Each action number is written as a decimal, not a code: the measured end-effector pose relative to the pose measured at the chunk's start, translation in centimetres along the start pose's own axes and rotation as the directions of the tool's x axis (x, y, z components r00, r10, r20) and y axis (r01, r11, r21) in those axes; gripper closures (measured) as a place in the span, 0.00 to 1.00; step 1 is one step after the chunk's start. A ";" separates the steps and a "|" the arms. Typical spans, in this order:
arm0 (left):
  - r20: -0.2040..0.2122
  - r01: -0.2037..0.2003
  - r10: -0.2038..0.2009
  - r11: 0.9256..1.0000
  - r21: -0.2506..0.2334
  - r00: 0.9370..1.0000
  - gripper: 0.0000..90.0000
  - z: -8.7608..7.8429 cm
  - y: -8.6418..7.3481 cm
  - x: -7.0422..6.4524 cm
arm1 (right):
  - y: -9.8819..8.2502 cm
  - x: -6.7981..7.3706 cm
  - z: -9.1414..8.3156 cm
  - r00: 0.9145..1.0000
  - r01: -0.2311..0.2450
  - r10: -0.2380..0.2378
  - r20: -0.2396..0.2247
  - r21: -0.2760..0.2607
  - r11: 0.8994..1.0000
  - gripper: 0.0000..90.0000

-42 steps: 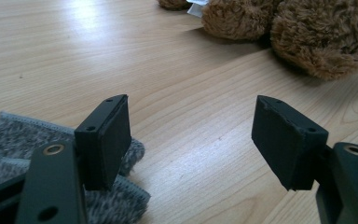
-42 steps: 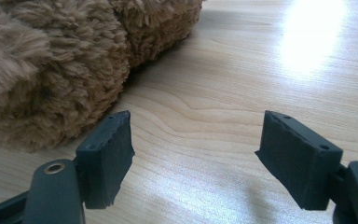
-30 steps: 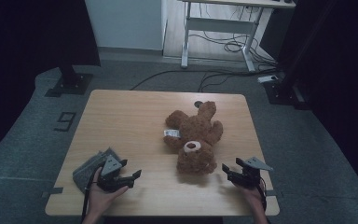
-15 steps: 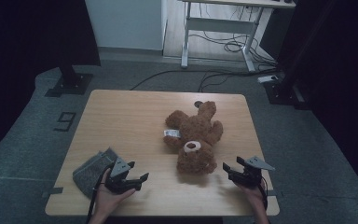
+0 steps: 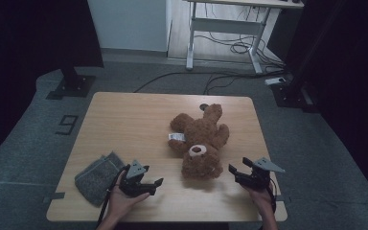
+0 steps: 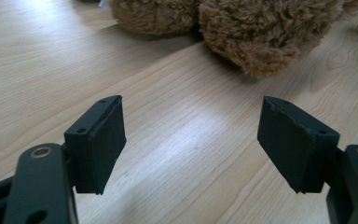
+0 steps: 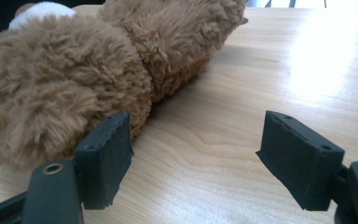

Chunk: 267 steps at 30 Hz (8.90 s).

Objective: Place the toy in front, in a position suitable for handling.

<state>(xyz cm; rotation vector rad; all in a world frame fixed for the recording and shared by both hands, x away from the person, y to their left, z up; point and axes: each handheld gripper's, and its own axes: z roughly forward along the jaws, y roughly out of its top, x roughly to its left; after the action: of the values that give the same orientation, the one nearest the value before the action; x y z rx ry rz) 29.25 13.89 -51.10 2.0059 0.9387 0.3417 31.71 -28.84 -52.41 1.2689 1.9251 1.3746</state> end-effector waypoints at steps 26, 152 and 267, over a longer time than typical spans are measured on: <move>0.071 -0.041 0.040 0.999 0.000 0.997 0.23 3.9 3.9 -3.4 | 5.1 0.7 4.4 1.000 0.010 -0.010 0.000 0.015 1.000 0.24; 0.117 0.014 -0.009 0.999 -0.043 0.993 0.84 -0.9 2.2 7.2 | 6.1 0.2 9.3 0.978 -0.159 0.158 -0.139 -0.001 0.987 0.73; -0.098 0.071 -0.077 0.995 -0.066 0.992 0.28 -6.9 1.3 7.7 | 2.0 3.7 0.3 0.973 0.000 -0.012 -0.229 -0.055 0.998 0.64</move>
<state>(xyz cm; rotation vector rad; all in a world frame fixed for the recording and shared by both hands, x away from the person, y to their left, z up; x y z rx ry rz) 31.31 23.19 -46.85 1.9064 1.0502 0.4290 31.03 -25.32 -50.18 1.1190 2.0225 1.6204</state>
